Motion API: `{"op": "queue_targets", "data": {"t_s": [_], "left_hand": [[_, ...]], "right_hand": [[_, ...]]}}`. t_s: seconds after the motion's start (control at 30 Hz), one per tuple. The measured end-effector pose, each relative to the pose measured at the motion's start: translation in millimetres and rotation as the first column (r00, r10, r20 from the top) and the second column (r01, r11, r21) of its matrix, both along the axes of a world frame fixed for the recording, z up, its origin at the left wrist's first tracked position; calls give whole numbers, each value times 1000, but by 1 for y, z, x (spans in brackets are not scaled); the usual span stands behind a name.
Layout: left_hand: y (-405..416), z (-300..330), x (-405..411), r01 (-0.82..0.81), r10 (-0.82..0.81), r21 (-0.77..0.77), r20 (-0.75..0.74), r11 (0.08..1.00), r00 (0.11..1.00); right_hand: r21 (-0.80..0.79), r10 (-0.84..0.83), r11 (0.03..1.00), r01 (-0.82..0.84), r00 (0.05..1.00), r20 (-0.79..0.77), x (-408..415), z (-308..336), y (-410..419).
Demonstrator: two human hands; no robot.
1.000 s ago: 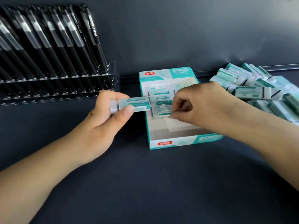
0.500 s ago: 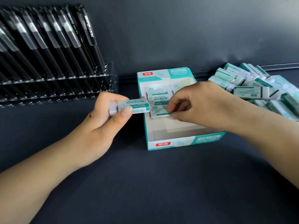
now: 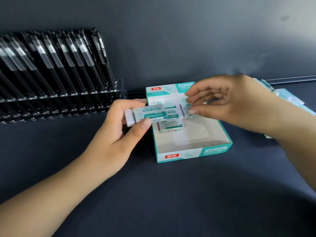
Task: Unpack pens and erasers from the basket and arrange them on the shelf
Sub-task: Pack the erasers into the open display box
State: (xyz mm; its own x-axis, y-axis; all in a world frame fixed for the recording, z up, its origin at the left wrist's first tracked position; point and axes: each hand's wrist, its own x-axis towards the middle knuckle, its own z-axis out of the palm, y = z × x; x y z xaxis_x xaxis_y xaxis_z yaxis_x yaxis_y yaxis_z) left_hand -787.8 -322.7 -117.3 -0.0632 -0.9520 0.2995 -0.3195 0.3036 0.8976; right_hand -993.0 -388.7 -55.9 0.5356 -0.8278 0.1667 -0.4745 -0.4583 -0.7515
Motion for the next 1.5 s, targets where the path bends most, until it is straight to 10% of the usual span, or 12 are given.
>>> {"op": "queue_targets", "data": {"t_s": [0.37, 0.77, 1.5], "left_hand": [[-11, 8, -19, 14, -14, -42, -2, 999, 1000], [-23, -9, -1, 43, -84, 84, 575, 996, 814], [-19, -4, -5, 57, -145, 203, 447, 977, 883]], "right_hand": [[-389, 99, 899, -199, 960, -262, 3, -6, 6], [-345, -104, 932, -107, 835, -540, -24, -15, -19], [-418, -268, 900, -124, 599, -755, -10, -20, -6]]}}
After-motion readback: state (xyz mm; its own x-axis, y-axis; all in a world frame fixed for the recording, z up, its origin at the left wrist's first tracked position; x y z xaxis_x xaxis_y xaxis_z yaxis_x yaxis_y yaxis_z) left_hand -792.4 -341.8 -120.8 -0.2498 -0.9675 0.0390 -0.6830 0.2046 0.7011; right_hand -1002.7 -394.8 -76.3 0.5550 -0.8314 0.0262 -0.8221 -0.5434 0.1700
